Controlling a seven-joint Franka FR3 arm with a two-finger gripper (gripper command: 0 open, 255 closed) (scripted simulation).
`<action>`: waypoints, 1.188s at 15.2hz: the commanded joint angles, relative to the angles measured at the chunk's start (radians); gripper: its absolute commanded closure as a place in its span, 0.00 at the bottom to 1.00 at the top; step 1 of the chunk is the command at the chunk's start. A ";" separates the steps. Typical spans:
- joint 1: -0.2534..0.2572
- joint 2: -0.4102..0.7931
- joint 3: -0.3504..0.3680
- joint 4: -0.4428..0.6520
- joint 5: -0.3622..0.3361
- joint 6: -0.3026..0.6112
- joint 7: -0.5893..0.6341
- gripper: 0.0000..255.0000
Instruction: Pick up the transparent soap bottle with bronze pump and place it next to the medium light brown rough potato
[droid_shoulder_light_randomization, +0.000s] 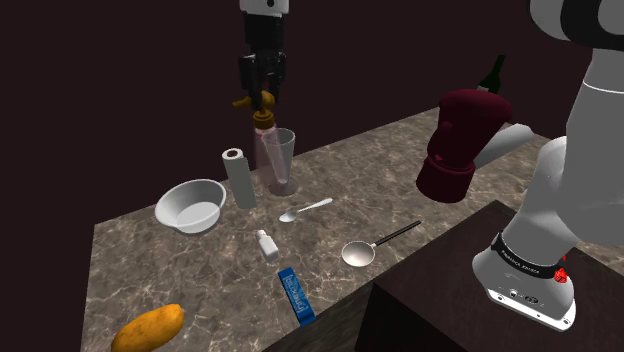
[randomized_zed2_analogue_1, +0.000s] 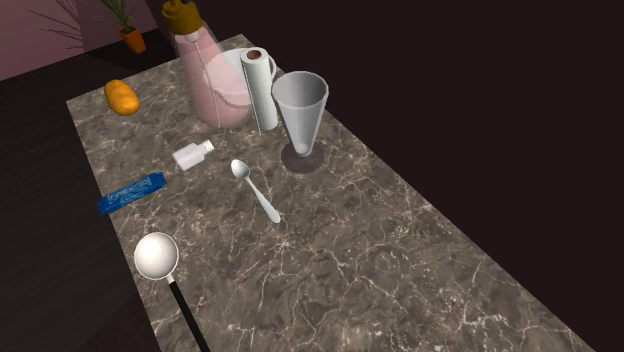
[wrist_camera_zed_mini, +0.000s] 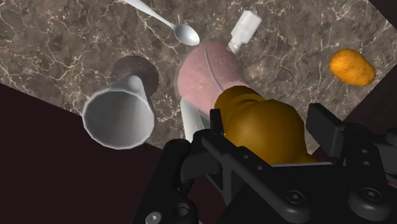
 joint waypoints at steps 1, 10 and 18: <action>0.026 0.010 0.015 0.016 -0.006 0.002 0.043 1.00; 0.165 0.137 0.078 0.191 -0.052 -0.019 0.242 1.00; 0.263 0.267 0.103 0.357 -0.091 -0.042 0.356 1.00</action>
